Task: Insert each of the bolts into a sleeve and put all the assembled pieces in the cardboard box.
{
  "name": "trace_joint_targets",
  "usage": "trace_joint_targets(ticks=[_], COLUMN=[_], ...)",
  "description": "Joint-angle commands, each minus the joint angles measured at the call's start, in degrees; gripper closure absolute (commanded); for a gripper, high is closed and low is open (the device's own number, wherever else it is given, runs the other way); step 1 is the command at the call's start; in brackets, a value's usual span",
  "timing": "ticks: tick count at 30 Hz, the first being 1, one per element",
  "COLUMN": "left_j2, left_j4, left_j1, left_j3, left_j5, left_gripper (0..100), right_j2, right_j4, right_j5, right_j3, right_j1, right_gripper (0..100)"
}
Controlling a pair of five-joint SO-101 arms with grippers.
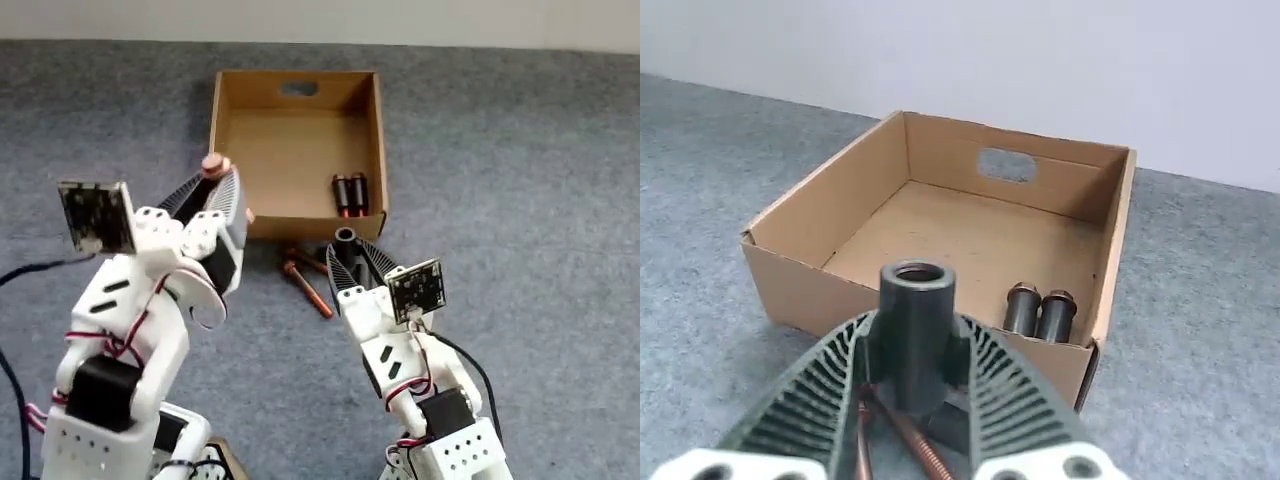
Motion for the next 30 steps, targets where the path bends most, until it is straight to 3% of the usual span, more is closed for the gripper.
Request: trace_joint_targets(ticks=[1,6,12,25,30], left_j2=[-1.6,-1.5,0.7,14.6,15.0], left_j4=[-7.2,-16.9,-26.7,-29.4,-29.3], left_j1=[5.4,12.7,13.1,13.3,17.1], left_j3=[-0.4,5.5,11.5,5.0,5.1], left_j5=[0.5,0.4,0.4,0.9,0.9], left_gripper=[99,99,99,99,99], right_j2=[-0.9,-0.9,-0.9,-0.9,-0.9], right_j4=[-1.5,-1.5,-1.5,-1.5,-1.5], right_j5=[-0.6,-0.6,-0.6,-0.6,-0.6], right_j3=[-0.3,-0.3,-0.3,-0.3,-0.3], right_j1=[-0.6,-0.6,-0.6,-0.6,-0.5], right_gripper=[99.2,99.2,99.2,99.2,99.2])
